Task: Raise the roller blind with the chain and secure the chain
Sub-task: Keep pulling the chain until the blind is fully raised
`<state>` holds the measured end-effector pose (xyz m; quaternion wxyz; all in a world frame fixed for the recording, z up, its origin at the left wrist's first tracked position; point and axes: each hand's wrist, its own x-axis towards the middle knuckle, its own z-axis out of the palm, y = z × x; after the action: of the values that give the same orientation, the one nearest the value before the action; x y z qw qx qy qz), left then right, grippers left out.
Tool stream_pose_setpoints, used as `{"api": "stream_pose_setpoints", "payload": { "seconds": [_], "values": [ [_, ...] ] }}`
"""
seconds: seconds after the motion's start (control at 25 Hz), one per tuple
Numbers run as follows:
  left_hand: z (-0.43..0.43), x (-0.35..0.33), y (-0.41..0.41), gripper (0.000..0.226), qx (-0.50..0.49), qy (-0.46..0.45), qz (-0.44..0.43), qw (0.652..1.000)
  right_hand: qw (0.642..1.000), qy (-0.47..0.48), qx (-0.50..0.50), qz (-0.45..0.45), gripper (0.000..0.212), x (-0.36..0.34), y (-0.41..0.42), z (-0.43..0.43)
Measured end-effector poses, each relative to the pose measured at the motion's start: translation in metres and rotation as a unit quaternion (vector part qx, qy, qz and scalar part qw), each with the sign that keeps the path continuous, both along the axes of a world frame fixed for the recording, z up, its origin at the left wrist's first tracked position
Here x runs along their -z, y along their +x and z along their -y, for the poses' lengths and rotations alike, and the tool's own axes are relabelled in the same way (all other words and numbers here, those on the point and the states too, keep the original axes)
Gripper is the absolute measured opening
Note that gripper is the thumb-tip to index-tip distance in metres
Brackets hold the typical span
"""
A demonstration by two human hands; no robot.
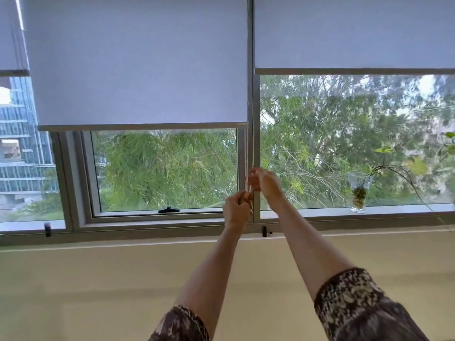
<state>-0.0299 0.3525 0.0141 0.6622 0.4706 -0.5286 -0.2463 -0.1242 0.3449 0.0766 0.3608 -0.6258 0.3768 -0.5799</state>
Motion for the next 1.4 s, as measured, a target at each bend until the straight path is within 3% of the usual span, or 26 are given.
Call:
{"api": "stream_pose_setpoints", "payload": {
  "seconds": [0.16, 0.32, 0.4, 0.52, 0.64, 0.76, 0.92, 1.04, 1.2, 1.4],
  "values": [
    [-0.008, 0.034, -0.014, 0.042, 0.044, 0.006, 0.004, 0.999, 0.999, -0.038, 0.008, 0.036, 0.028, -0.054, 0.008, -0.003],
    [-0.017, 0.042, -0.005, 0.034, 0.113, 0.028, 0.008, 0.993, 0.996, -0.058, 0.054, 0.039, 0.026, -0.063, 0.018, -0.002],
    [-0.018, 0.031, 0.011, 0.027, 0.199, 0.076, 0.015, 0.977, 0.986, -0.122, 0.11, 0.003, 0.027, -0.057, 0.023, -0.001],
    [-0.012, 0.011, 0.037, 0.023, 0.294, 0.164, 0.039, 0.941, 0.98, -0.162, 0.106, -0.042, 0.027, -0.049, 0.029, -0.003],
    [-0.006, -0.014, 0.046, 0.024, 0.261, 0.157, 0.024, 0.952, 0.983, -0.15, 0.088, -0.058, 0.026, -0.027, 0.029, -0.005],
    [-0.005, -0.049, 0.044, 0.02, 0.238, 0.09, -0.041, 0.966, 0.986, -0.127, 0.075, -0.079, 0.031, 0.006, 0.026, -0.003],
    [-0.002, -0.095, 0.029, 0.028, 0.211, 0.039, -0.09, 0.972, 0.978, -0.112, 0.111, -0.136, 0.024, 0.04, 0.023, -0.003],
    [0.003, -0.117, 0.015, 0.026, 0.194, 0.028, -0.088, 0.977, 0.972, -0.111, 0.114, -0.173, 0.028, 0.058, 0.021, -0.006],
    [0.006, -0.12, -0.001, 0.022, 0.153, 0.025, -0.155, 0.976, 0.965, -0.106, 0.105, -0.215, 0.03, 0.075, 0.016, -0.012],
    [0.006, -0.087, -0.008, 0.035, 0.097, 0.008, -0.095, 0.991, 0.983, -0.017, 0.017, -0.18, 0.03, 0.093, 0.001, -0.016]
  ]
}}
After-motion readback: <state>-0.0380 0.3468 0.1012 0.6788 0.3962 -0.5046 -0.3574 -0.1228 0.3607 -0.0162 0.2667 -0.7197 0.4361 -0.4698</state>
